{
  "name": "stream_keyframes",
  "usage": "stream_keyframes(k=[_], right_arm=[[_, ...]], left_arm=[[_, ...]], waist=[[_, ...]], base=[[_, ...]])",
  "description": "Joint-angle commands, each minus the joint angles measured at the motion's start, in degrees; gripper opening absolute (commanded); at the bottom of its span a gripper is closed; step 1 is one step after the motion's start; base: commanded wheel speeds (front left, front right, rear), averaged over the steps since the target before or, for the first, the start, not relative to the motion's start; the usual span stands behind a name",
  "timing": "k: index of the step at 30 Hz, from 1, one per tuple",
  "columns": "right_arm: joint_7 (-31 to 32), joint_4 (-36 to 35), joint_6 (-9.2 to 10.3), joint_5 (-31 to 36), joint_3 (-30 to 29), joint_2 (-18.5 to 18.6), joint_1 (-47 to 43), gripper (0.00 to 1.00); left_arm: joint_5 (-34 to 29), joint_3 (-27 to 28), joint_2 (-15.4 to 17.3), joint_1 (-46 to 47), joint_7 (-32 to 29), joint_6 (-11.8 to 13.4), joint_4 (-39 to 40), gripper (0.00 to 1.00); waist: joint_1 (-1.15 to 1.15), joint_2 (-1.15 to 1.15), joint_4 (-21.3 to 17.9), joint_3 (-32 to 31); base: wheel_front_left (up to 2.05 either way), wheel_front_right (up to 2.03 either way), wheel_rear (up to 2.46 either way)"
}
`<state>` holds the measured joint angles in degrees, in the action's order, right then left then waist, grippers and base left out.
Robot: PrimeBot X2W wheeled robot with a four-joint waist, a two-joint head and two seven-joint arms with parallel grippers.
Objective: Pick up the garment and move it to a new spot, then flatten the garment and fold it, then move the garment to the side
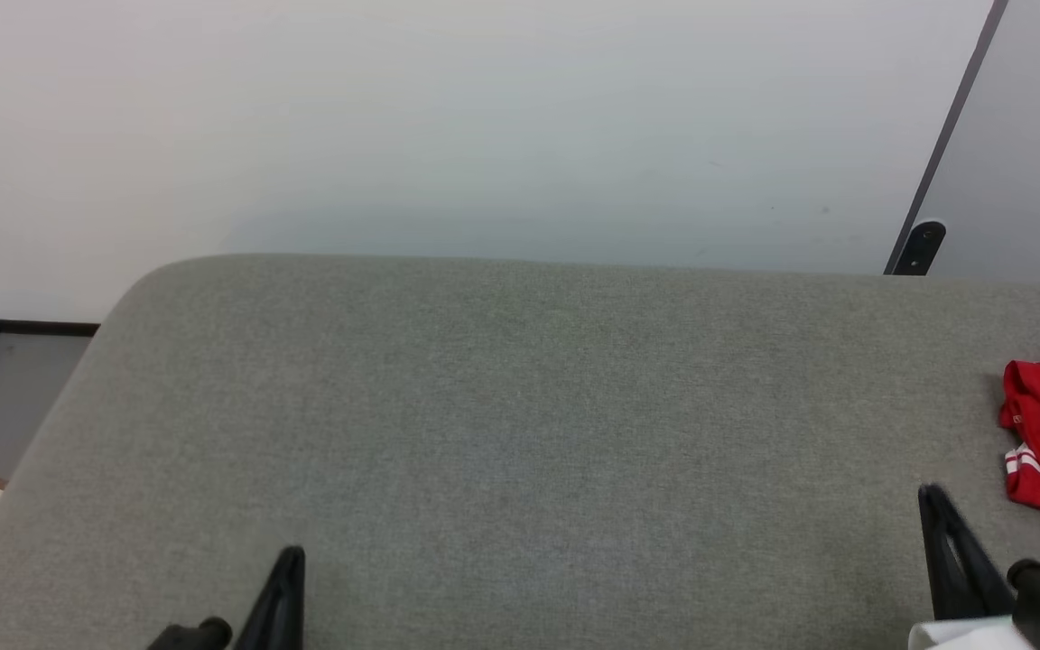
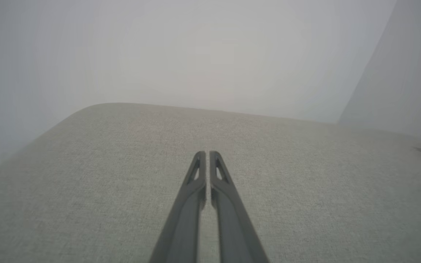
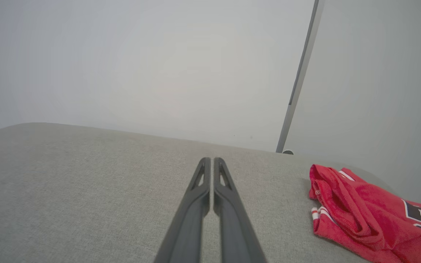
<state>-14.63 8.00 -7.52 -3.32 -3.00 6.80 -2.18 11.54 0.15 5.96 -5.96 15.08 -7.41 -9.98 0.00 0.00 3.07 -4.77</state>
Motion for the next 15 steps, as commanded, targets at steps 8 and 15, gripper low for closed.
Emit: stream_keyframes(k=[8, 15], right_arm=[[2.65, 0.86, 0.0, -9.45, -0.86, -0.39, 1.48, 0.0], [4.26, 1.09, 0.01, -17.39, -0.92, -0.73, 2.0, 0.0]], left_arm=[[8.71, 0.72, -0.27, 1.51, -2.34, -0.01, -0.26, 0.0], [15.83, 1.3, -0.54, 2.61, -4.24, -0.02, -0.58, 0.0]], waist=[[0.0, 0.0, -0.19, 0.31], [0.0, 0.0, -0.36, 0.58]], base=[[0.0, 0.0, 0.0], [0.0, 0.0, 0.0]])
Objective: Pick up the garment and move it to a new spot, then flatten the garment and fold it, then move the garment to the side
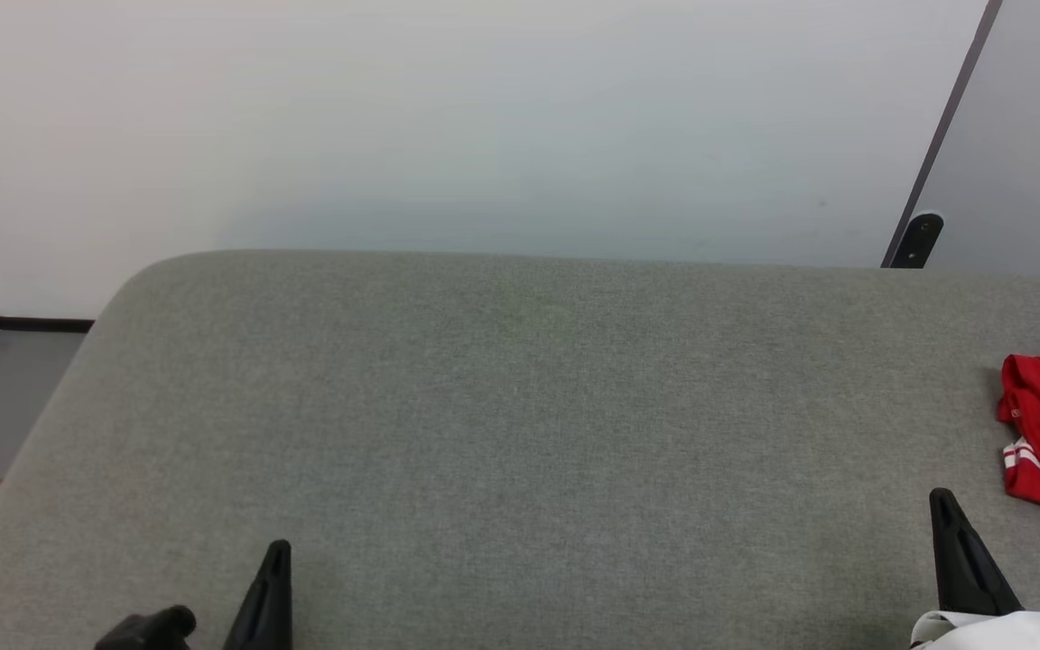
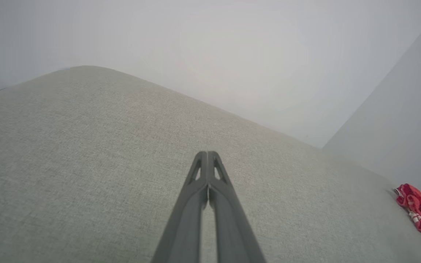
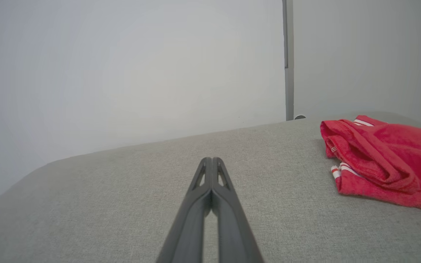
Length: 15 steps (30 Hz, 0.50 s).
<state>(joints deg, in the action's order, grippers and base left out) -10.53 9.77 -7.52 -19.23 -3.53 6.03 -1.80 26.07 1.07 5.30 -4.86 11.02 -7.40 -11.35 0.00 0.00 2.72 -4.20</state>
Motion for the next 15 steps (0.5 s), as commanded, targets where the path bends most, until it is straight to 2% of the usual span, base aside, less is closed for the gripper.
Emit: stream_keyframes(k=[1, 15], right_arm=[[0.41, -0.63, 0.01, -2.55, -0.41, -0.01, 1.72, 0.0], [3.58, 0.18, 0.01, -16.4, -0.86, -0.6, 3.03, 0.0]], left_arm=[[2.28, 0.45, 0.08, 1.66, -0.45, -0.03, 0.75, 0.0], [14.81, 1.45, -0.39, 3.61, -3.81, -0.05, 0.13, 0.0]], waist=[[0.0, 0.0, -0.04, 0.06], [0.0, 0.0, -0.38, 0.61]], base=[[0.0, 0.0, 0.0], [0.0, 0.0, 0.0]])
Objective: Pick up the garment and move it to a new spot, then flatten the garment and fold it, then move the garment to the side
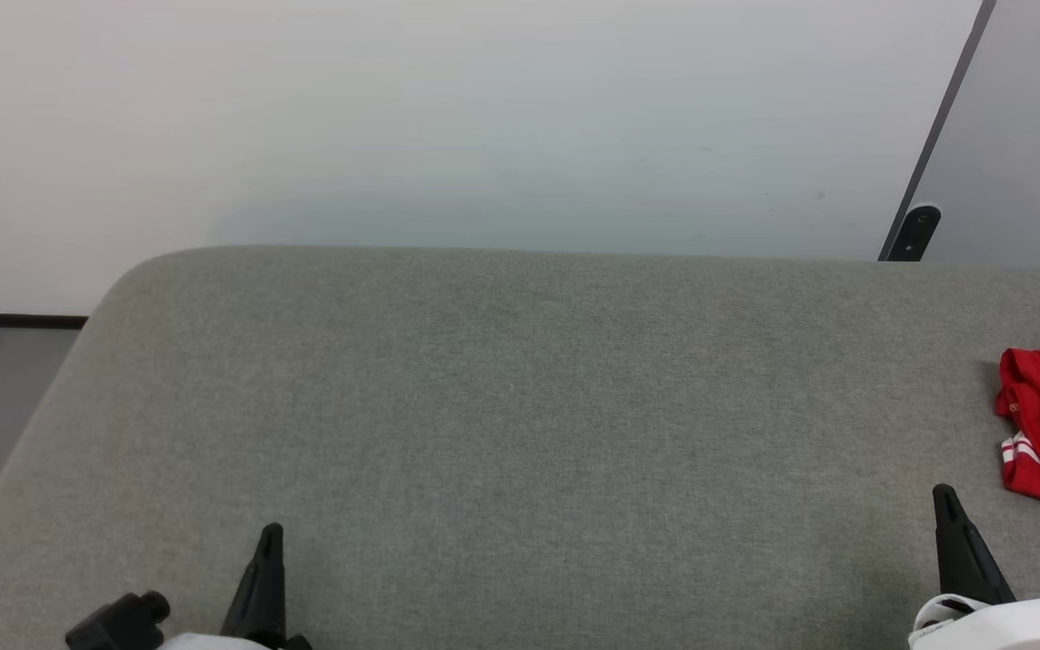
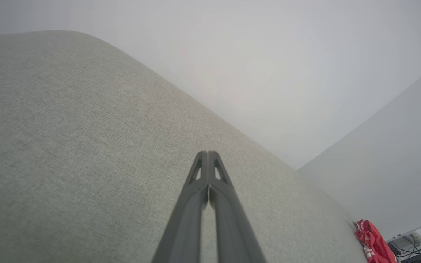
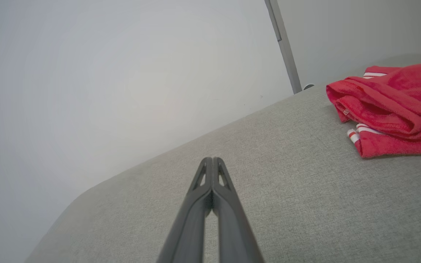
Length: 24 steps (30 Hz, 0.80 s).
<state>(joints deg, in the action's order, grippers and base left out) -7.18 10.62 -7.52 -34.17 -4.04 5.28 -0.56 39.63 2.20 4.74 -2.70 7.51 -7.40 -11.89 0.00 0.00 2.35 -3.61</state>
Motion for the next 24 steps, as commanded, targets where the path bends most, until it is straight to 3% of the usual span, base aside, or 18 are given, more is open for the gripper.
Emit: stream_keyframes(k=[1, 24], right_arm=[[0.44, -0.6, 0.01, -2.35, -0.38, 0.11, 1.89, 0.0], [4.82, 0.68, 0.02, -20.75, -1.09, -0.74, 3.66, 0.0]], left_arm=[[2.06, 0.39, 0.14, 1.56, -0.5, -0.05, 0.62, 0.0], [18.74, 1.73, -0.51, 4.21, -4.99, -0.08, -0.26, 0.0]], waist=[[0.0, 0.0, -0.04, 0.06], [0.0, 0.0, -0.61, 0.97]], base=[[0.0, 0.0, 0.0], [0.0, 0.0, 0.0]])
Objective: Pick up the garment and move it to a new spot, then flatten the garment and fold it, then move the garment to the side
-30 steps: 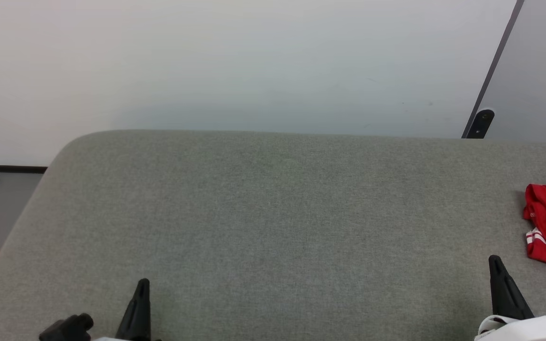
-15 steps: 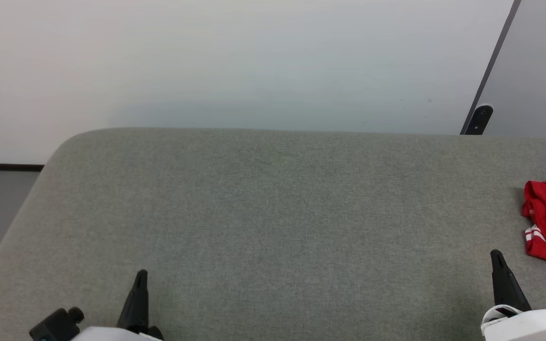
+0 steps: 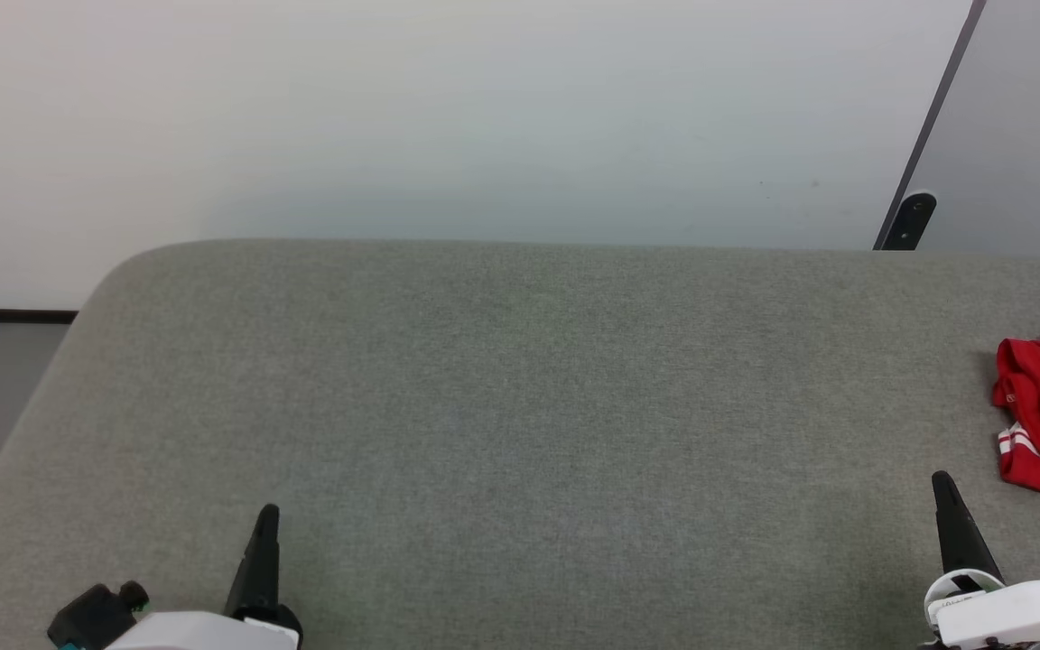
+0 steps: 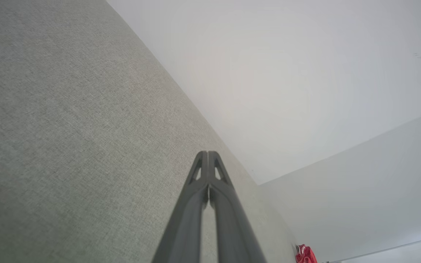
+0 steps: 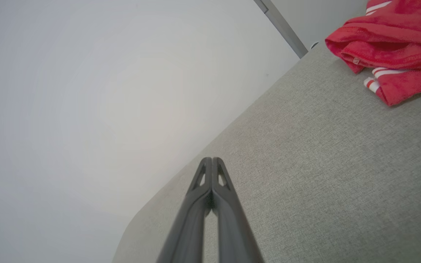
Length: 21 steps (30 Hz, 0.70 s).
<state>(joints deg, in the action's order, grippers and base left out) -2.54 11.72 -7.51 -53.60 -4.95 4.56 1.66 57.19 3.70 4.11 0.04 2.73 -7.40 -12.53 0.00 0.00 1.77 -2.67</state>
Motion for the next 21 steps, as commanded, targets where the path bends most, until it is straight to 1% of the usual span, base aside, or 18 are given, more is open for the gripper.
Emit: stream_keyframes(k=[1, 21], right_arm=[[0.38, -0.37, 0.01, -2.06, -0.21, -0.06, 1.51, 0.0], [3.35, 0.51, 0.02, -14.26, -0.76, -0.62, 2.75, 0.0]], left_arm=[[1.83, 0.29, 0.09, 1.59, -0.37, -0.08, 0.34, 0.0], [12.96, 1.21, -0.37, 3.25, -3.39, -0.1, -0.22, 0.0]], waist=[[0.0, 0.0, -0.05, 0.07], [0.0, 0.0, -0.51, 0.82]], base=[[0.0, 0.0, 0.0], [0.0, 0.0, 0.0]])
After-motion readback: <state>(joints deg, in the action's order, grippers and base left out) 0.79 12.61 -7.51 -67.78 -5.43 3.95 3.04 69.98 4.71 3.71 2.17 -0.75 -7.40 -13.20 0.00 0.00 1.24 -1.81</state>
